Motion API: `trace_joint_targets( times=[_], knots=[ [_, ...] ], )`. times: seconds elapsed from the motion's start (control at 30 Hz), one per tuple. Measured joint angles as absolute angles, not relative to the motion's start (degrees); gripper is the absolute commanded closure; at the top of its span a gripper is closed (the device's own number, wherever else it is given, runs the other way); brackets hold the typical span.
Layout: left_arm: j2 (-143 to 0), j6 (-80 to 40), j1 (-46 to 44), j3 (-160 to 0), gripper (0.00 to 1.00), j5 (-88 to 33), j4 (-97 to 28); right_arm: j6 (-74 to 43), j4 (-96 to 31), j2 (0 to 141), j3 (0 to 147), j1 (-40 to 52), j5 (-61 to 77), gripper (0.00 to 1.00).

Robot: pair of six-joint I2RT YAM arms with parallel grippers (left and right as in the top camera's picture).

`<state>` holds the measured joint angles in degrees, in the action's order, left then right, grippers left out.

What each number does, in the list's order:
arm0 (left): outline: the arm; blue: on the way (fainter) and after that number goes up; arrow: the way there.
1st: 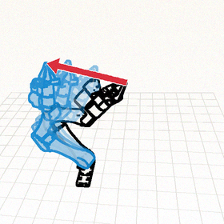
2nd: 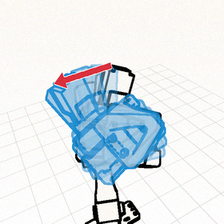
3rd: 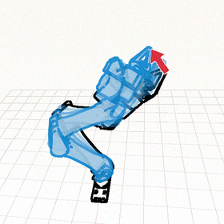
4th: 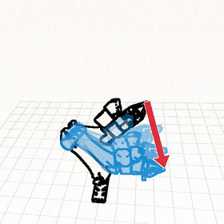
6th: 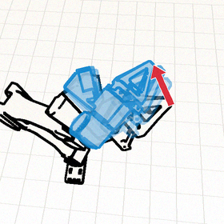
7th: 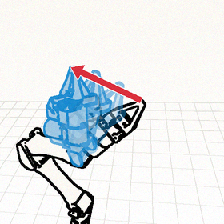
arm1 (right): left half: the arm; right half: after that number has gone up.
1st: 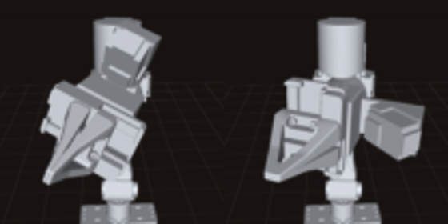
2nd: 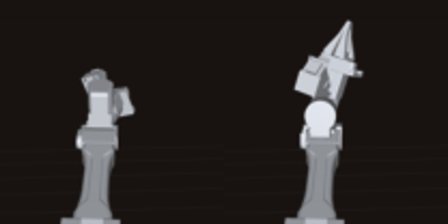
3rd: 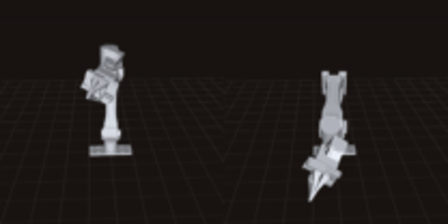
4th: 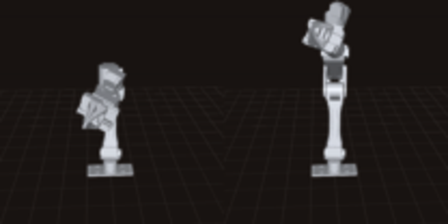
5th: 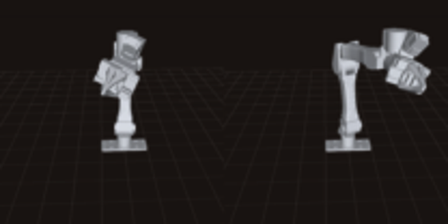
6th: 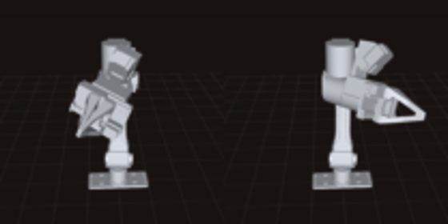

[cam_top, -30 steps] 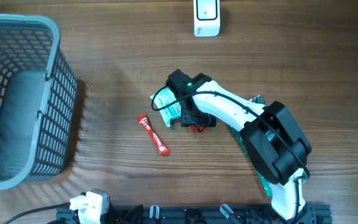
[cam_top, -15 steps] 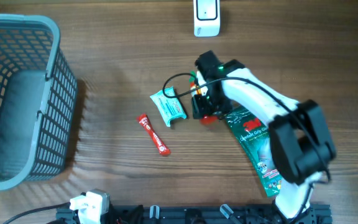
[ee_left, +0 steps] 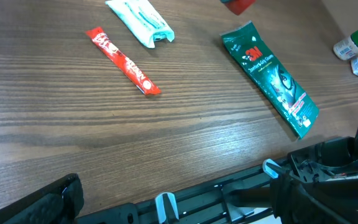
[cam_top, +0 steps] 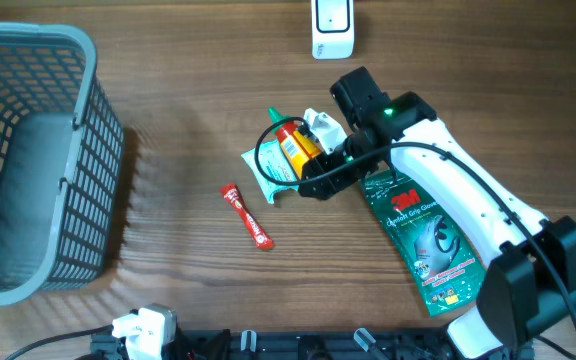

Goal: Scan the item barcode
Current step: 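Carry the bottle up and hold it at the white scanner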

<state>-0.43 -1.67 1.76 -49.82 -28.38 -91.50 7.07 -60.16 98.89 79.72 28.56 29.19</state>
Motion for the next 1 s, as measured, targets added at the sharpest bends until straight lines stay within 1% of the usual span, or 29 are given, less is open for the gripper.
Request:
trace_joint_targets(
  times=[0.23,0.43,0.6,0.77,0.87,1.0],
  knots=[
    [-0.43,-1.65,1.76,-49.82,0.0,-28.38,-91.5,13.89,-68.38,90.08,79.72,28.56,35.24,0.54],
    [-0.43,-1.67,1.76,-49.82,0.0,-28.38,-91.5,19.75,-75.46,77.91,79.72,28.56,38.17,0.53],
    [-0.43,-1.65,1.76,-49.82,0.0,-28.38,-91.53,21.96,-78.48,67.92,79.26,28.56,40.71,0.53],
    [-0.43,-1.67,1.76,-49.82,0.0,-28.38,-91.5,22.28,-76.34,61.39,70.76,28.56,45.47,0.53],
    [-0.43,-1.65,1.76,-49.82,0.0,-28.38,-91.53,19.51,-71.07,59.7,63.53,28.56,47.33,0.53],
    [-0.43,-1.67,1.76,-49.82,0.0,-28.38,-91.5,15.62,-67.2,59.72,59.46,28.56,47.88,0.53]
  ],
)
